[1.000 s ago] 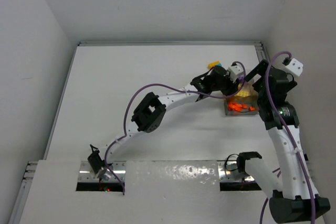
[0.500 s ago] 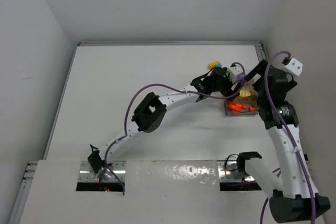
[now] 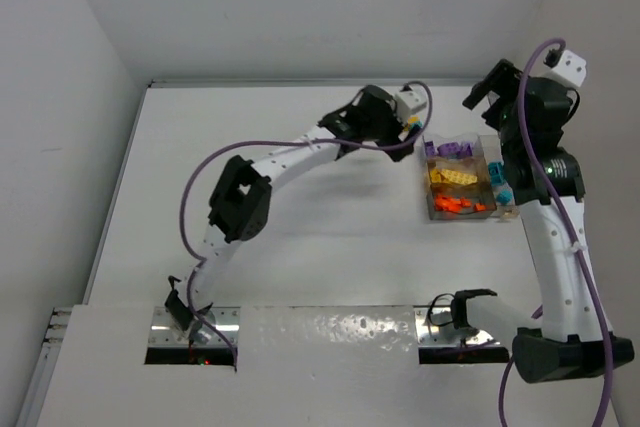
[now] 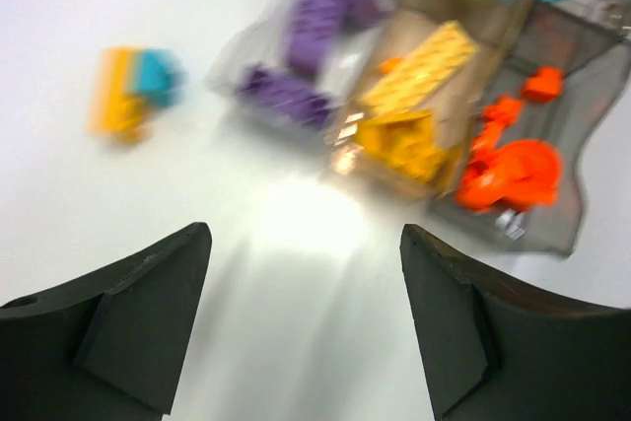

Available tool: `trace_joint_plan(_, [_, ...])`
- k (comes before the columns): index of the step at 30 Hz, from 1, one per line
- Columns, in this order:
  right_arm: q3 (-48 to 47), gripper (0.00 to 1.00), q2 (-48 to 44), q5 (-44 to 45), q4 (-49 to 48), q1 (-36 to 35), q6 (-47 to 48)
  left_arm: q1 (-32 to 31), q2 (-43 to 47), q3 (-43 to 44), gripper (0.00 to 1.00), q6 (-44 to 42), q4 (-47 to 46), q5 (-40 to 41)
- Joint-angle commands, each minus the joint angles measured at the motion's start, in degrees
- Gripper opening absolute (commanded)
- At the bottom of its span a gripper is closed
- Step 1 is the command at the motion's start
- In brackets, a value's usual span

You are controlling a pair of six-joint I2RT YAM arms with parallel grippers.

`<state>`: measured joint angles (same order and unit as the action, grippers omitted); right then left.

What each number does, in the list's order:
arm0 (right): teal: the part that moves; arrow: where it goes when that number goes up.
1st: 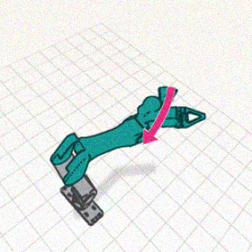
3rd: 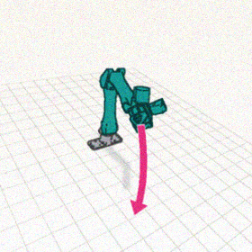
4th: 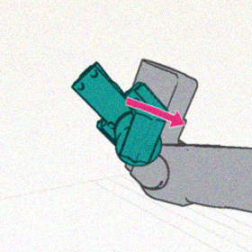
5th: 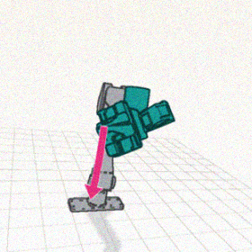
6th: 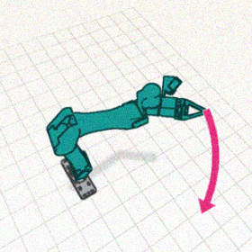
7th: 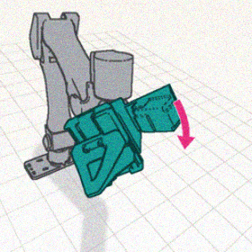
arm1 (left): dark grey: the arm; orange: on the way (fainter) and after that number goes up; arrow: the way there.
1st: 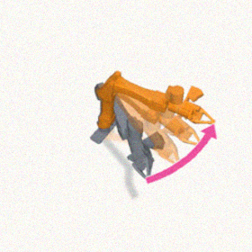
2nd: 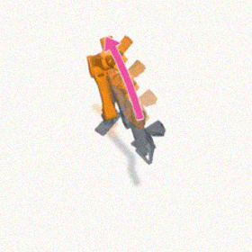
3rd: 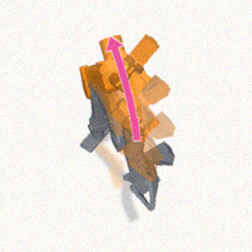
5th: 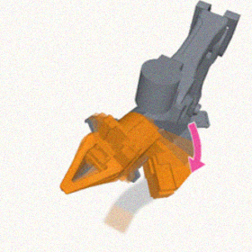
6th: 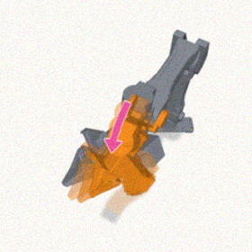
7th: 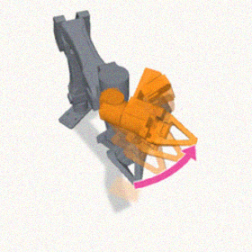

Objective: Sort the legos into containers by color

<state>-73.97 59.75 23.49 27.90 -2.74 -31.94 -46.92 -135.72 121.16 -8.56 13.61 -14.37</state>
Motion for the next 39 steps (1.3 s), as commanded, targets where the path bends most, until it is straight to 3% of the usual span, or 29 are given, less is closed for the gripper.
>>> trace_joint_plan(1, [-5.2,0.99,5.6,-4.7,-0.8,-0.1,1.4,6.3,11.2,-4.5,0.76,-4.9,5.3,-0.8])
trace_joint_plan(2, [-5.6,0.97,7.0,-5.5,-1.0,-0.1,1.4,7.1,12.4,-5.4,0.75,-6.1,6.6,-0.1])
trace_joint_plan(4, [-4.8,0.38,11.6,-6.5,-3.7,-0.1,2.3,9.5,16.3,-8.6,0.72,-6.5,10.3,0.3])
trace_joint_plan(5, [-4.3,0.17,13.2,-6.0,-4.8,-0.1,1.7,10.3,17.4,-9.9,0.69,-6.0,11.3,1.2])
trace_joint_plan(6, [-3.6,0.14,14.9,-5.6,-6.4,-0.1,0.8,12.1,19.9,-12.7,0.65,-5.8,13.1,1.4])
trace_joint_plan(8, [-4.4,0.25,21.5,-6.5,-7.9,-0.1,0.6,13.8,24.1,-15.9,0.52,-5.6,14.6,2.5])
trace_joint_plan(9, [-6.3,0.46,24.2,-7.8,-8.2,-0.1,1.2,15.2,25.5,-17.7,0.48,-5.8,15.5,2.9])
trace_joint_plan(10, [-7.3,0.57,30.0,-8.5,-8.6,-0.1,1.5,15.8,27.0,-21.3,0.45,-6.1,15.7,3.1])
trace_joint_plan(13, [-14.6,0.72,40.3,-11.6,-7.3,-0.1,5.0,17.6,31.6,-27.2,0.44,-6.6,17.1,5.7])
trace_joint_plan(17, [-32.8,0.71,63.6,-15.6,5.4,-0.2,12.4,18.3,35.3,-31.3,0.44,-5.8,18.9,8.9])
trace_joint_plan(18, [-40.9,0.71,67.0,-16.4,7.5,-0.1,14.5,18.6,35.6,-31.9,0.44,-5.6,19.3,9.0])
trace_joint_plan(21, [-48.3,0.7,74.5,-16.8,10.3,-0.2,17.5,19.0,35.9,-33.0,0.44,-5.1,20.0,9.0])
trace_joint_plan(27, [-37.1,0.67,70.0,-17.2,-0.6,-0.1,25.3,19.8,33.6,-31.3,0.44,-4.4,20.7,8.3])
trace_joint_plan(32, [-38.7,0.61,71.7,-23.2,2.8,-0.1,31.3,20.8,31.2,-30.0,0.44,-3.9,20.5,7.9])
trace_joint_plan(39, [-39.4,0.58,74.5,-23.3,3.9,-0.2,33.2,21.9,29.6,-28.0,0.44,-3.8,20.6,8.5])
